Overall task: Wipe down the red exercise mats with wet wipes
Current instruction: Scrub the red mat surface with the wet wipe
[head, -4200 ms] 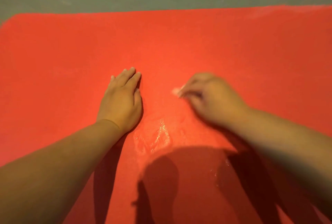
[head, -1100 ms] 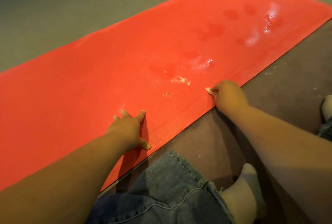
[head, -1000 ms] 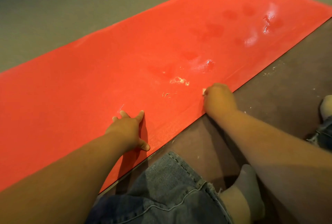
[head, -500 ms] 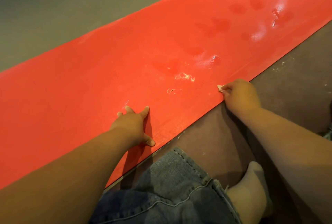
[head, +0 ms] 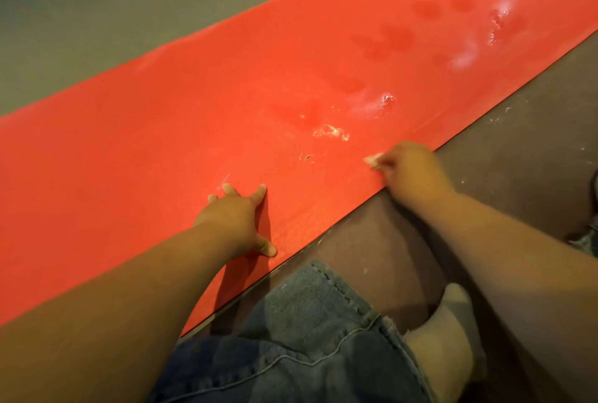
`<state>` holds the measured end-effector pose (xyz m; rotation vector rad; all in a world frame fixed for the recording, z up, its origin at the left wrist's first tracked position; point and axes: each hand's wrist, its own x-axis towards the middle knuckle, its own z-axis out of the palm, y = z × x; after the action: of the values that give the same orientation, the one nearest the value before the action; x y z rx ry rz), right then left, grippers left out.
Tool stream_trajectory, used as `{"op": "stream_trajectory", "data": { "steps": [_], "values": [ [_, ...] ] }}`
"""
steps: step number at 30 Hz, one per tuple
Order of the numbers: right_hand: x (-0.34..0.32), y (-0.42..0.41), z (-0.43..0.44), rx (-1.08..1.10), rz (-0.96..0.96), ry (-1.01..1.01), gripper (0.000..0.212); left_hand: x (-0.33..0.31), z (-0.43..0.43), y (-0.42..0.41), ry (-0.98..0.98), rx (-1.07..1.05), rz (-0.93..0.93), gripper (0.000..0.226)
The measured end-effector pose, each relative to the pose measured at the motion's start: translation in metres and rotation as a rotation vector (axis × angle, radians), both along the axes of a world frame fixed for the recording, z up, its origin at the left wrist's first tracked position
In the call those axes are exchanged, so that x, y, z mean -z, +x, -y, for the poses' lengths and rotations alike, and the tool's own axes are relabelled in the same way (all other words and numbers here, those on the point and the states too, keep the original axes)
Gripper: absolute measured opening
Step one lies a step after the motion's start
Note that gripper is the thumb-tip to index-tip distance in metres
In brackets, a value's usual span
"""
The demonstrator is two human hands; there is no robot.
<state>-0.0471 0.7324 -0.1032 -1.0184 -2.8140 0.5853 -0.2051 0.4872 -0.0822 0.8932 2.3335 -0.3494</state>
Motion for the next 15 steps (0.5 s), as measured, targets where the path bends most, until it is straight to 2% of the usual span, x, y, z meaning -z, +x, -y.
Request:
{"op": "stream_trajectory", "data": {
  "steps": [2,3,5,9,12,15],
  "values": [
    [-0.003,0.003,-0.028,0.235,0.015,0.014,0.025,0.0,-0.001,0.0,-0.006,0.003,0.002,0.129],
    [-0.001,-0.002,-0.023,0.257,0.01,0.018,0.025,-0.001,-0.001,-0.001,-0.008,0.007,0.0,0.129],
    [0.002,-0.018,0.015,0.163,-0.034,0.011,0.027,-0.002,-0.001,-0.001,-0.012,0.014,-0.012,0.128],
    [0.002,-0.027,0.101,-0.214,-0.122,-0.144,0.033,-0.001,0.007,0.001,0.013,0.006,-0.027,0.129],
    [-0.01,-0.01,0.091,-0.26,-0.215,-0.295,0.036,0.003,0.009,0.006,0.209,0.085,-0.068,0.122],
    [-0.005,0.012,0.061,0.0,-0.305,-0.271,0.035,0.011,-0.01,0.017,0.495,0.294,-0.076,0.088]
  ]
}}
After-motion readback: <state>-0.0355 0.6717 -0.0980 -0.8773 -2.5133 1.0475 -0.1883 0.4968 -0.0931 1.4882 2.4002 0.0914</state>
